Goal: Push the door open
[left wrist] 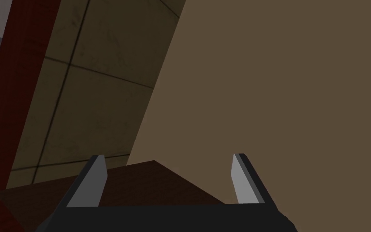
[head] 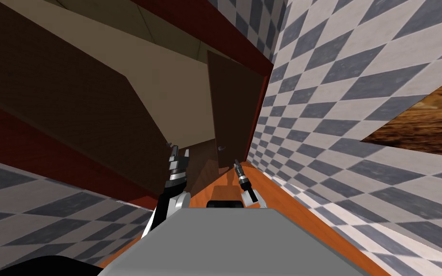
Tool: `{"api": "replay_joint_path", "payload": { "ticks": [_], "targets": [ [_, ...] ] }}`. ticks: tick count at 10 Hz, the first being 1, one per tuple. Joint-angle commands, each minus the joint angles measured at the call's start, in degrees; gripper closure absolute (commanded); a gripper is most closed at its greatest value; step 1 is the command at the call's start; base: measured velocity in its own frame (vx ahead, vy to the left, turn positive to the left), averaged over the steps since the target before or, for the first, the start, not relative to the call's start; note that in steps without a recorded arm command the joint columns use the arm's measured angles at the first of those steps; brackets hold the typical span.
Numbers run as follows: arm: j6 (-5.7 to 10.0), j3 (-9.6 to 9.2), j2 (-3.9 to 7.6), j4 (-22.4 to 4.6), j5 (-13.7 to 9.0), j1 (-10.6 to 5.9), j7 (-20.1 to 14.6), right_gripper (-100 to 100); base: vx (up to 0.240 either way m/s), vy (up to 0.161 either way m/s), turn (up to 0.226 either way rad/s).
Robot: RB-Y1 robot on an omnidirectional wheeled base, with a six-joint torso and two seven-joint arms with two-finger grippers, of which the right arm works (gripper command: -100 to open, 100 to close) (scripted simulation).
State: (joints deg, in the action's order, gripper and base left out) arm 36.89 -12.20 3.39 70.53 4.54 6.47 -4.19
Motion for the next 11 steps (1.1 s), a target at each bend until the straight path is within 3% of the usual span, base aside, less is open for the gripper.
{"api": "replay_joint_path", "payload": {
  "ticks": [1, 2, 11],
  "targets": [
    [0.80, -0.38, -0.28, -2.86, 0.17, -1.24, -0.02, -100, 0.091, -0.070, 0.108],
    [0.80, -0.38, -0.28, -3.03, 0.17, -1.24, -0.02, -100, 0.052, -0.039, 0.036],
    [3.93, -2.50, -1.87, -16.17, 1.07, -6.29, -0.31, -100, 0.074, -0.061, 0.079]
  ]
}}
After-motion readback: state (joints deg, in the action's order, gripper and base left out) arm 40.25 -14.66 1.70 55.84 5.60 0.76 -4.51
